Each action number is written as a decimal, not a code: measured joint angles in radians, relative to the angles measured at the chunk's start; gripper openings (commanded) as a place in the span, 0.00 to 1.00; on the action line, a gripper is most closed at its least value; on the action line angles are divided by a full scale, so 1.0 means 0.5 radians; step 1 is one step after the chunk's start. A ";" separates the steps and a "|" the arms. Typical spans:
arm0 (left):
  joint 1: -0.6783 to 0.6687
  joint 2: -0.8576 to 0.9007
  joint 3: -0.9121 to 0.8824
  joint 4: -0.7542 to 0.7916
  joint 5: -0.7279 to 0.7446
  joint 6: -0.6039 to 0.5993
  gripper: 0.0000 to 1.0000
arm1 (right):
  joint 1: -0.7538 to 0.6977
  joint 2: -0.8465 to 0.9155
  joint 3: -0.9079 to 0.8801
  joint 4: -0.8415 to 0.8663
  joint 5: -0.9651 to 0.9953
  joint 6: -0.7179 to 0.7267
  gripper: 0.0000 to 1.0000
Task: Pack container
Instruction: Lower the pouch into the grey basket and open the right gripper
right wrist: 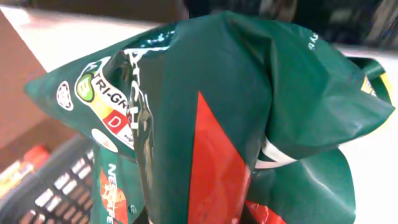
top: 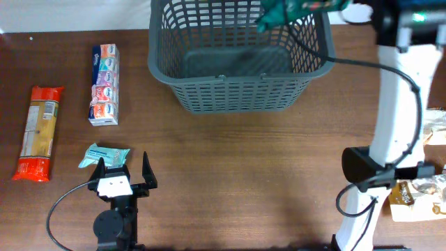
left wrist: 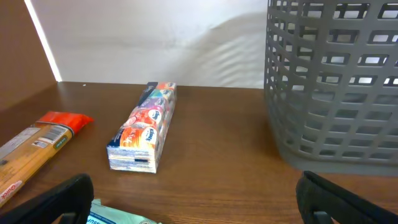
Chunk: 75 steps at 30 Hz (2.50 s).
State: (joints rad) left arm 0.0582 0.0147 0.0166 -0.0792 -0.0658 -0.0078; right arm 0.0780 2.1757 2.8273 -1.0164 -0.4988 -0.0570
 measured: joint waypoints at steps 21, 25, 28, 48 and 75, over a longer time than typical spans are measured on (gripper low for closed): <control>0.000 0.000 0.000 0.000 0.000 0.000 0.99 | 0.108 0.008 -0.881 0.254 0.135 0.003 0.04; 0.000 0.000 0.000 0.001 -0.001 0.000 0.99 | 0.159 0.008 -0.881 0.193 0.226 0.002 0.04; 0.000 0.000 0.000 0.000 -0.001 0.000 0.99 | 0.194 0.009 -0.881 0.158 0.295 -0.008 0.04; 0.000 0.000 0.000 0.000 0.000 0.000 0.99 | 0.210 0.127 -0.887 0.154 0.404 -0.028 0.76; 0.000 0.000 0.000 0.000 0.000 0.000 0.99 | -0.462 -0.015 0.397 -0.935 1.631 0.276 0.99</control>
State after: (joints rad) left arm 0.0582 0.0147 0.0166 -0.0792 -0.0658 -0.0078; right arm -0.1532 2.1681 3.0261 -1.4837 0.3168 0.0811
